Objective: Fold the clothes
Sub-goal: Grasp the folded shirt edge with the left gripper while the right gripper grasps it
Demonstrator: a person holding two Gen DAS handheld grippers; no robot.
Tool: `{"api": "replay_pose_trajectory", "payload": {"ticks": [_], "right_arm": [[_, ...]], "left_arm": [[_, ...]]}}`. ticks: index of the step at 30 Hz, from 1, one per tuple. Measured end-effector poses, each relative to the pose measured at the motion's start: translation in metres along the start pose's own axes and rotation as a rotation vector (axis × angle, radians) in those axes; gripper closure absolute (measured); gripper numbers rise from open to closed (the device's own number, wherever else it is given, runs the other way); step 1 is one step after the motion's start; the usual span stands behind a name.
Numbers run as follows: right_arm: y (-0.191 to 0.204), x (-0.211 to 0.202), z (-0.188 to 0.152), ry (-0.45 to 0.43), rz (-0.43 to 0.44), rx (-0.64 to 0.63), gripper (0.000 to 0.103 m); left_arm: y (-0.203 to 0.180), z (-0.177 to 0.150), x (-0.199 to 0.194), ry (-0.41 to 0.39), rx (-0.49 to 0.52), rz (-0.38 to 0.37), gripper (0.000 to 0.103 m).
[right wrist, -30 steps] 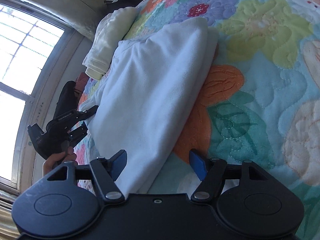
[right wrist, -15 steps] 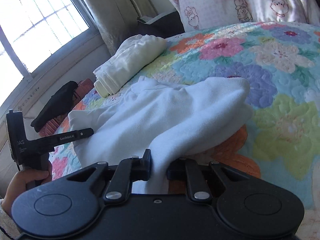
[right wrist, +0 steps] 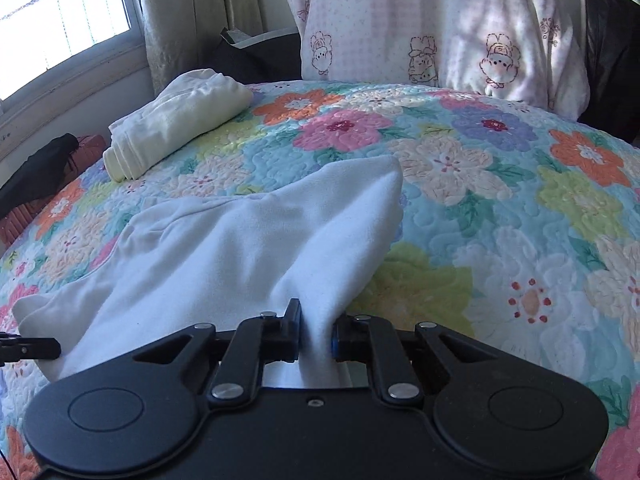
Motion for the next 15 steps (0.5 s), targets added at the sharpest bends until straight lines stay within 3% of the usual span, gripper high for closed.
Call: {"api": "replay_pose_trajectory", "payload": {"ticks": [3,5,6,8,11,13,15], "right_arm": [[-0.001,0.005,0.0,-0.001,-0.03,-0.015,0.088],[0.002,0.009,0.0,0.003,-0.052,-0.037,0.088],[0.002,0.01,0.0,0.005,-0.057,-0.041,0.088],[0.001,0.01,0.0,0.007,-0.055,-0.035,0.088],[-0.001,0.004,-0.002,0.0,-0.007,0.027,0.085],[0.001,-0.003,-0.003,-0.004,0.051,0.054,0.079],[0.002,-0.007,-0.005,0.008,0.084,0.061,0.062]], "left_arm": [[0.014,0.018,-0.025,-0.18,-0.023,0.063,0.066],[0.023,0.026,-0.026,-0.205,0.011,0.101,0.05],[0.029,0.028,-0.018,-0.169,0.024,0.091,0.04],[0.044,0.028,0.001,-0.087,-0.013,0.035,0.039],[0.067,0.023,0.029,0.014,-0.178,-0.123,0.039],[0.069,0.021,0.046,0.084,-0.232,-0.255,0.034],[0.072,0.023,0.058,0.103,-0.278,-0.301,0.027]]}}
Point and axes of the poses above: each gripper's, at about its wrist camera, not at the fingertips, and x roughly the way its jaws point, y to its left, z to its top, the point moved 7 cm from there along x, roughly the way its jaws point, and after that the axes turned 15 degrees about y, right-handed, at the moved point
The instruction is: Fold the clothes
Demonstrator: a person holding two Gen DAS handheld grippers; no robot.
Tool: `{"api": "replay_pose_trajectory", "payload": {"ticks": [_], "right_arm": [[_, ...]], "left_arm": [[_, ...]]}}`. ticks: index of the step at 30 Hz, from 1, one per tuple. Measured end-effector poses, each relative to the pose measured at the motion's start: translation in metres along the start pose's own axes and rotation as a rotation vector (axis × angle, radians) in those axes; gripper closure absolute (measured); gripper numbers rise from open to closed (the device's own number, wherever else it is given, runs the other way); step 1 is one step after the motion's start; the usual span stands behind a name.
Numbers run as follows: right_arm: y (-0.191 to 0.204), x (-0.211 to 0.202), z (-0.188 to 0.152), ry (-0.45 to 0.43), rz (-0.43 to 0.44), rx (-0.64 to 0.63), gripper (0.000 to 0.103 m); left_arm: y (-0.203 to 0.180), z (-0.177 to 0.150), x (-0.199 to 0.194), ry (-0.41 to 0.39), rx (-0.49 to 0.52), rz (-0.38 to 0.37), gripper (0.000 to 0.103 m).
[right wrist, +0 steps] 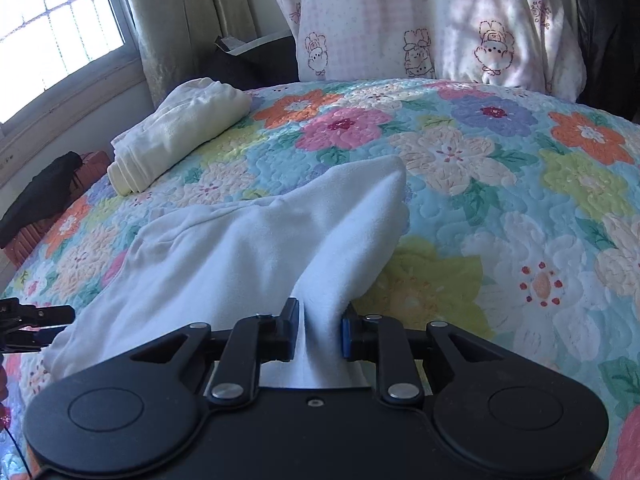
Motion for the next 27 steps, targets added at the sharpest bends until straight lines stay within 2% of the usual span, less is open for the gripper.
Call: {"api": "replay_pose_trajectory", "payload": {"ticks": [3,5,7,8,9,10,13,15,17,22,27], "right_arm": [[-0.002,-0.001,-0.003,0.021,0.032,0.005,0.056],[-0.012,0.001,-0.006,0.031,0.044,0.041,0.05],[-0.024,0.01,-0.013,0.065,0.035,0.097,0.046],[-0.03,0.015,-0.016,0.084,0.028,0.127,0.045],[-0.036,0.021,-0.022,0.109,0.026,0.152,0.045],[-0.04,0.027,-0.029,0.132,0.048,0.173,0.045],[-0.045,0.035,-0.044,0.153,0.172,0.229,0.036],[-0.041,0.03,-0.048,0.138,0.287,0.252,0.021],[-0.034,0.027,-0.048,0.143,0.336,0.237,0.019],[-0.033,0.039,-0.041,0.191,0.32,0.197,0.019],[-0.039,0.057,-0.027,0.166,0.348,0.229,0.019]], "left_arm": [[0.001,0.007,0.014,-0.001,0.004,-0.035,0.018],[-0.001,0.01,0.021,-0.002,0.026,-0.044,0.017],[-0.008,0.009,0.025,0.012,0.096,-0.003,0.02],[-0.013,0.006,0.025,0.018,0.147,0.042,0.026],[-0.019,0.002,0.026,0.032,0.189,0.067,0.058],[-0.023,-0.003,0.028,0.052,0.197,0.051,0.084],[-0.031,-0.008,0.027,0.045,0.198,0.059,0.084],[-0.031,-0.005,0.026,0.033,0.185,0.061,0.083],[-0.028,-0.003,0.026,0.026,0.159,0.046,0.08],[-0.024,0.001,0.04,0.042,0.154,0.101,0.062],[-0.029,0.003,0.048,0.024,0.192,0.107,0.063]]}}
Point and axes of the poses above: each gripper's, at about its wrist camera, not at the fingertips, and x roughly the way its jaws point, y to its left, z to its top, the point moved 7 cm from there along x, roughly the way its jaws point, and after that the axes turned 15 degrees about y, right-handed, at the moved point
